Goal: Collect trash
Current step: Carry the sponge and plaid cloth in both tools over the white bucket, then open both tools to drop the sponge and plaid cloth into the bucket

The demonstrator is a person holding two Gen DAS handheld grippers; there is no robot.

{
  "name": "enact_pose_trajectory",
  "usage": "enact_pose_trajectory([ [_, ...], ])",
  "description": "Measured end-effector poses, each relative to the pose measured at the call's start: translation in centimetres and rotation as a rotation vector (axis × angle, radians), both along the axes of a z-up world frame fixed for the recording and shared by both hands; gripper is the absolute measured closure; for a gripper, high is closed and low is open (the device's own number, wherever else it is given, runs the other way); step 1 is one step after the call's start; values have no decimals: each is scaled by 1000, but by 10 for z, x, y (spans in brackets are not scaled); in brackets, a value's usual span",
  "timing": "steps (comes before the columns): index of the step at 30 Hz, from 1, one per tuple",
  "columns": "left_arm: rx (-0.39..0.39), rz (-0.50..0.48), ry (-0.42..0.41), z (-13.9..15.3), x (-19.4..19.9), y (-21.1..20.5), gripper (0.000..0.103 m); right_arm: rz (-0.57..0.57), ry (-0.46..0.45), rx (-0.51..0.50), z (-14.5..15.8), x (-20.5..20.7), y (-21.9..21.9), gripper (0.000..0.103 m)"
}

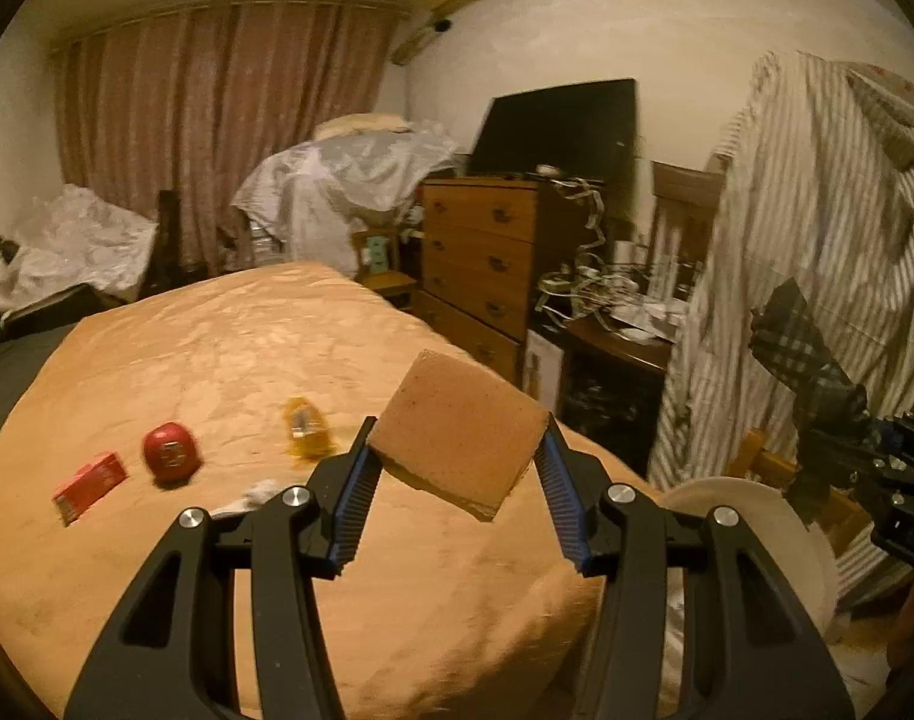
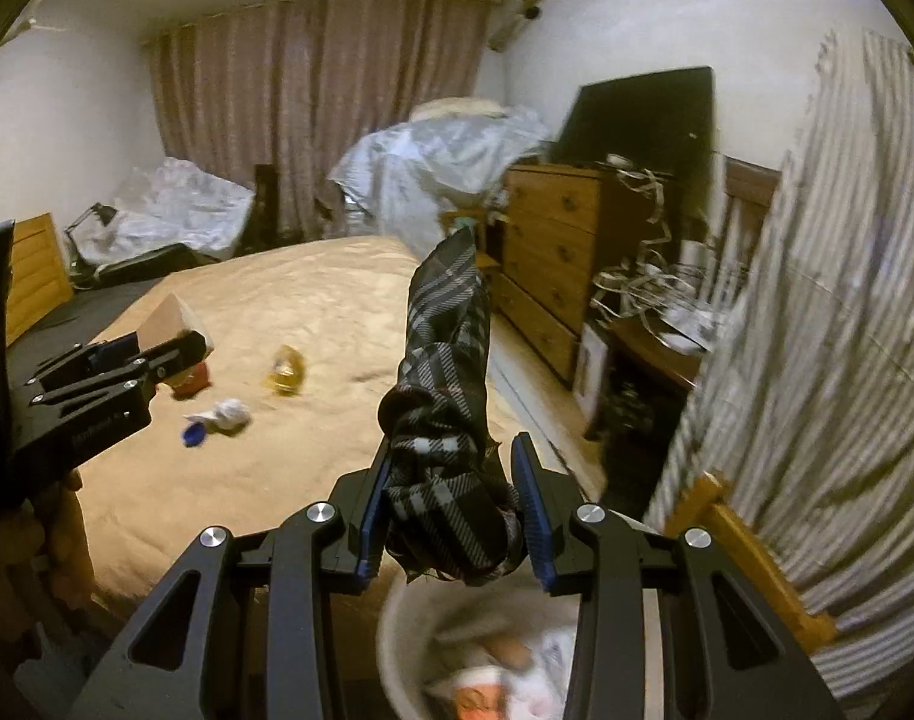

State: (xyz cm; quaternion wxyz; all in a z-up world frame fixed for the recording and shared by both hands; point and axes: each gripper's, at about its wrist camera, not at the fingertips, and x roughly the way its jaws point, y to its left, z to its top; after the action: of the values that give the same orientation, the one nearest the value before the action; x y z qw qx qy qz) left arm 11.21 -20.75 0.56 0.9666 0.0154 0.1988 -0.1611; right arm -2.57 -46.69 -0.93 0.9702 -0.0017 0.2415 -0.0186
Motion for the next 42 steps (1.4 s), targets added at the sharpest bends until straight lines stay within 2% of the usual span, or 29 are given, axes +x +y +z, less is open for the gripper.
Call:
enact_pose_trajectory([
  [7, 34, -118, 15, -3, -9, -55, 54, -61, 85, 19, -10, -15, -71, 64],
  [11, 58, -176, 40, -11, -9, -82, 54, -72, 151, 39, -20, -12, -93, 64],
  [19, 118, -271, 152, -41, -2, -126, 54, -58, 325, 89, -45, 11, -127, 64],
  [29, 190, -378, 300, -70, 15, -160, 53, -4, 533, 139, -75, 43, -150, 64],
  [35, 236, -406, 333, -80, 19, -166, 53, 15, 587, 155, -87, 52, -150, 64],
  [42, 249, -408, 356, -88, 24, -171, 53, 16, 603, 157, -92, 54, -148, 64],
])
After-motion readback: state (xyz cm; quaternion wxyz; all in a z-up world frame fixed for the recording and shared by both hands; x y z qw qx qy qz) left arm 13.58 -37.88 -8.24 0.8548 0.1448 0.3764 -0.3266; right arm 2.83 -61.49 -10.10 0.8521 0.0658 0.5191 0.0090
